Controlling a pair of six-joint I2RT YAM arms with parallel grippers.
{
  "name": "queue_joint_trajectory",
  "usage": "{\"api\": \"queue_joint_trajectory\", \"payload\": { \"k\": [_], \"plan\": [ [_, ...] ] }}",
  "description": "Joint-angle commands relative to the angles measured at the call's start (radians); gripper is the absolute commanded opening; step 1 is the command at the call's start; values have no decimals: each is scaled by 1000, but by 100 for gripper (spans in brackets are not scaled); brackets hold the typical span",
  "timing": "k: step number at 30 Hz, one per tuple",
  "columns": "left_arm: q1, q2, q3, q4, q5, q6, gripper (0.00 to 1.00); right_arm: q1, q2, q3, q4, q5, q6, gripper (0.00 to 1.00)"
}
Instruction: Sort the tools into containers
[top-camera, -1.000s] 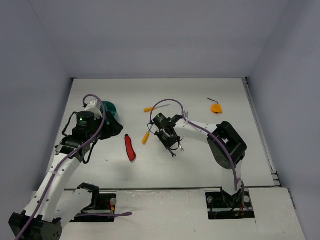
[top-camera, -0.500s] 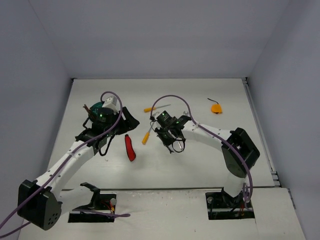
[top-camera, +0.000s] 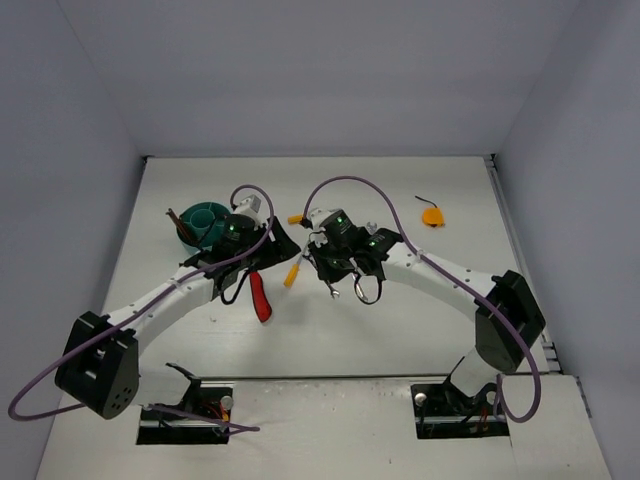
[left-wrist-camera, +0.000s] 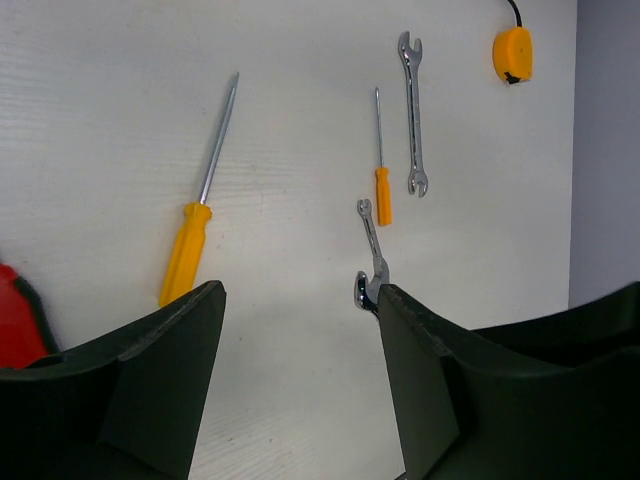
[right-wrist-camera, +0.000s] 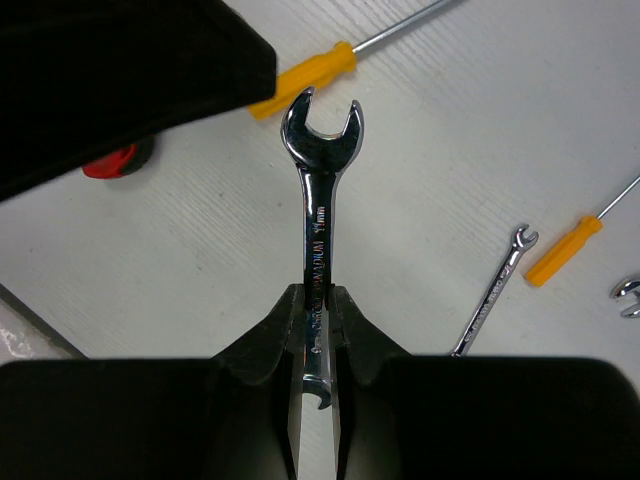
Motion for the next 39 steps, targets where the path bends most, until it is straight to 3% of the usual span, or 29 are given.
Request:
{"api": "queue_joint_trajectory", "payload": {
  "k": [1,19,22,27,31,35,39],
  "plan": [
    [-25,10,80,118,23,-27,59,7,-70,-14,63,-37,5,0],
    [-77,87,73,215,60,-83,58,6,-112,-31,113,-89,17,0],
    [-80,96,78,222,67,-93,53,6,-115,-34,121,-91,20,0],
    [-91,88,87,229,67,-104,30,5,-114,-37,134,-95,24,0],
    [-93,69,80,228,57,-116,3,5,-115,-45,144,-98,27,0],
    [-92,46,71,228,37,-125,0,4,-115,-48,149,-93,27,1],
    [-85,24,74,223,16,-113,0,1,-119,-50,147,-88,30,26]
  ]
}}
